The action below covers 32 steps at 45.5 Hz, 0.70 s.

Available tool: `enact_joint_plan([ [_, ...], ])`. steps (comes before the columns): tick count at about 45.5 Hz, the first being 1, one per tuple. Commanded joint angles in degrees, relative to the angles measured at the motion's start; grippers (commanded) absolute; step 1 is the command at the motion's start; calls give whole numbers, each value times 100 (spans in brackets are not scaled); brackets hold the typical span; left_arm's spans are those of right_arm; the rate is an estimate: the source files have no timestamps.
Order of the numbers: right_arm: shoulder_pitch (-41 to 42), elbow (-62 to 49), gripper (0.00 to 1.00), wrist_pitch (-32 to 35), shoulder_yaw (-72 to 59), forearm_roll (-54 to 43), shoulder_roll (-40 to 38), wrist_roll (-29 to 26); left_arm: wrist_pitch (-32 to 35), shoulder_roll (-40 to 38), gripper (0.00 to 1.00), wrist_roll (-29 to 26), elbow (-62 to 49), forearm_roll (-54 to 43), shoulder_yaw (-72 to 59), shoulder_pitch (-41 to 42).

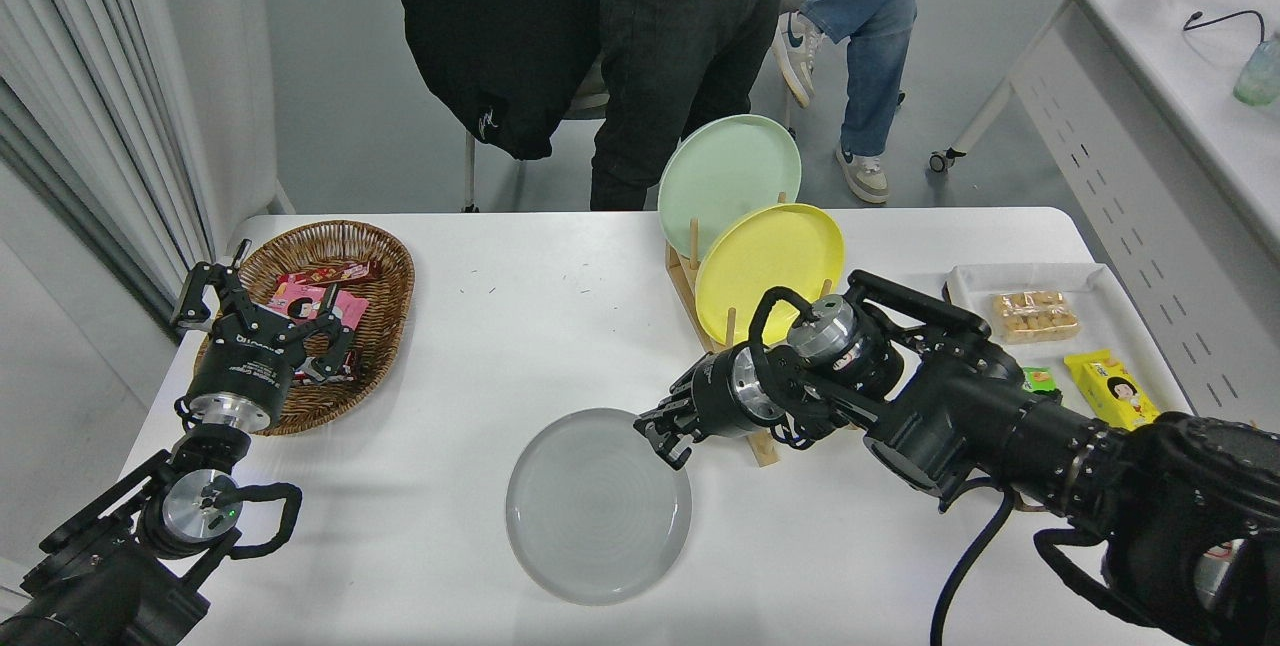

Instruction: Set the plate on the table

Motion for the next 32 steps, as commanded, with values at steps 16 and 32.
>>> enact_joint_plan([
  [16,-119,-49,0,155,14,-42,0,25,0,0,98,0,0,0,0,0],
  [32,-136,-146,0,146,14,-33,0,34,0,0,98,0,0,0,0,0],
])
